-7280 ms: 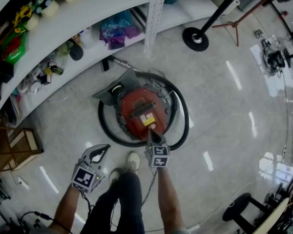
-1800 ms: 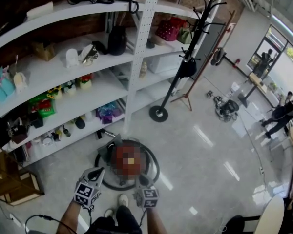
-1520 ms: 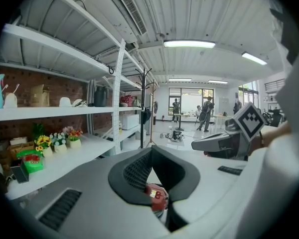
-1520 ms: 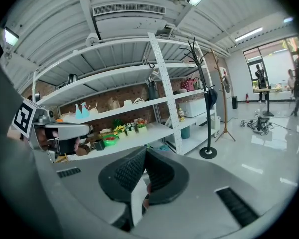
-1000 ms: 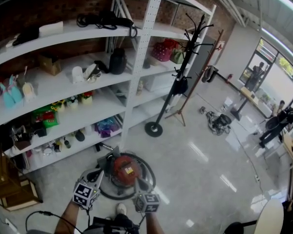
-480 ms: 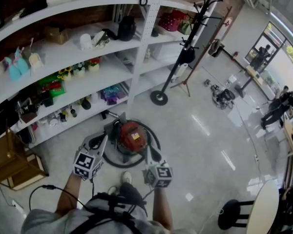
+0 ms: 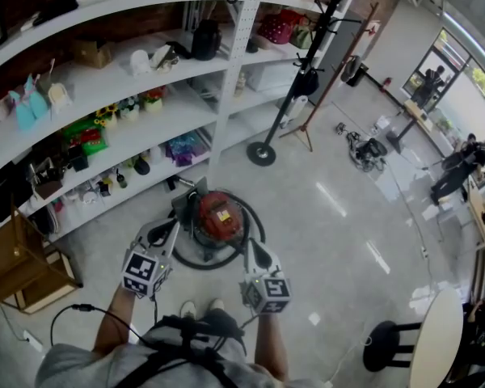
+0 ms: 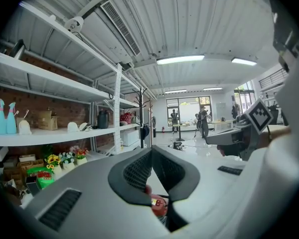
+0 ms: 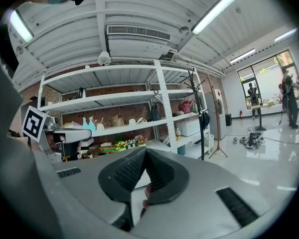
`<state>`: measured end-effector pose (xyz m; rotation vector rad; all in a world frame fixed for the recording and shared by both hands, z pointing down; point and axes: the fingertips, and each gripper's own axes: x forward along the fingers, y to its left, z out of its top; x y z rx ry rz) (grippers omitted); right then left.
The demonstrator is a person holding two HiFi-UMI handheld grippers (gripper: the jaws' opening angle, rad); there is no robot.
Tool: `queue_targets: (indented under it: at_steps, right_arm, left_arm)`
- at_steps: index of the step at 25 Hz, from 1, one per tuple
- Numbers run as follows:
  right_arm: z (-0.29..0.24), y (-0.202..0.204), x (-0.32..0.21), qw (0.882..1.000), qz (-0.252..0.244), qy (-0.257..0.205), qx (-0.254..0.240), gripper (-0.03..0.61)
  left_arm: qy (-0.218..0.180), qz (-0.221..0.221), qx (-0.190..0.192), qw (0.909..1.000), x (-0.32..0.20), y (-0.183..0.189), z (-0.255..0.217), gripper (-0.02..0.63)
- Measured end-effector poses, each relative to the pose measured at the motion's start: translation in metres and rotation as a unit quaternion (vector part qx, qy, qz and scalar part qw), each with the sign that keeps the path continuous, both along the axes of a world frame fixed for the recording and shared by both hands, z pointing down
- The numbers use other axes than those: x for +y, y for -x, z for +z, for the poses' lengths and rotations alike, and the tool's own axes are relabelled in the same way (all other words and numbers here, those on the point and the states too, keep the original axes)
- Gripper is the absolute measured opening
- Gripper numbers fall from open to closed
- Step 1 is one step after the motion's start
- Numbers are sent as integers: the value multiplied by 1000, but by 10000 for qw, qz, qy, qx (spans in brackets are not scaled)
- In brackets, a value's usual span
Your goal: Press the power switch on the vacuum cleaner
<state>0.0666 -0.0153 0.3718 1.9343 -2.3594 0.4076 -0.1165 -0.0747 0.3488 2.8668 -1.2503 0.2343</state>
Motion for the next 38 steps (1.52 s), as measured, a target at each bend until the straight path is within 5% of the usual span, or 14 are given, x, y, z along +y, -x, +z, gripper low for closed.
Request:
queue_targets:
  at_steps: [38]
  right_arm:
    - [-30,-39,43,9992,-206,-326,-99,12]
  left_arm:
    - [-85,-313,74,9994,39,-25,-15,7]
